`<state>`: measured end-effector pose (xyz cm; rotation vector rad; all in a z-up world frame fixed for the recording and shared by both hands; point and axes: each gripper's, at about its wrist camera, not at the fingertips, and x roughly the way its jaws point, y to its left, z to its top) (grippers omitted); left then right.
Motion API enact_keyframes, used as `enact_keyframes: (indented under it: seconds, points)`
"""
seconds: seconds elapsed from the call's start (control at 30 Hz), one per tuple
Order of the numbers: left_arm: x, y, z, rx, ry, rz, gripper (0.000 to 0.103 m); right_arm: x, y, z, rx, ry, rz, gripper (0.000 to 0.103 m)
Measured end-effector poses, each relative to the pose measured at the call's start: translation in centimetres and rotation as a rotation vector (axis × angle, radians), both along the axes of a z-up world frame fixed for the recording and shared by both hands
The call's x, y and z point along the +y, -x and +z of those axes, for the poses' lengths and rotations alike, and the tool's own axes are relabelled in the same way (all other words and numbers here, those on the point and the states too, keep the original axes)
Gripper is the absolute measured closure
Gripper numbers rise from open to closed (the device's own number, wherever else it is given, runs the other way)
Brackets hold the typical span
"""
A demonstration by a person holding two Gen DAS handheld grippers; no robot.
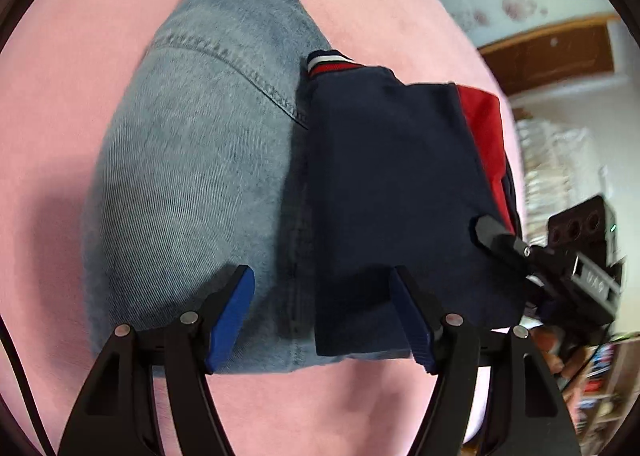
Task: Fold large clothes
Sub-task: 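Lower the jacket onto the jeans and open both grippers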
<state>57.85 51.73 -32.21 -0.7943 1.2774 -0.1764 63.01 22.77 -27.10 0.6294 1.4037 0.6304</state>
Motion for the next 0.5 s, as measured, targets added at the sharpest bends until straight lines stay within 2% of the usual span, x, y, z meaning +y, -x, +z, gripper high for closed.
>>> enact_keyframes:
  seconds: [0.03, 0.1, 0.27, 0.33, 0.5]
  points:
    - [0.5, 0.2, -0.2, 0.004, 0.035, 0.019, 0.027, 0.1, 0.0, 0.4, -0.012, -0.010, 0.008, 0.078]
    - [1.7, 0.8, -0.7, 0.015, 0.090, 0.067, 0.026, -0.1, 0.1, 1.0, -0.032, -0.031, 0.008, 0.078]
    - [4.8, 2.1, -0.3, 0.009, 0.157, 0.144, 0.025, 0.1, 0.3, 1.9, -0.083, -0.119, 0.006, 0.078]
    - [5.8, 2.5, 0.4, -0.005, 0.153, 0.171, 0.025, 0.7, 0.5, 2.6, -0.117, -0.157, 0.017, 0.078]
    - [8.0, 4.0, 3.3, -0.116, 0.170, 0.239, 0.025, 3.2, 0.4, 2.6, -0.200, -0.300, 0.054, 0.078]
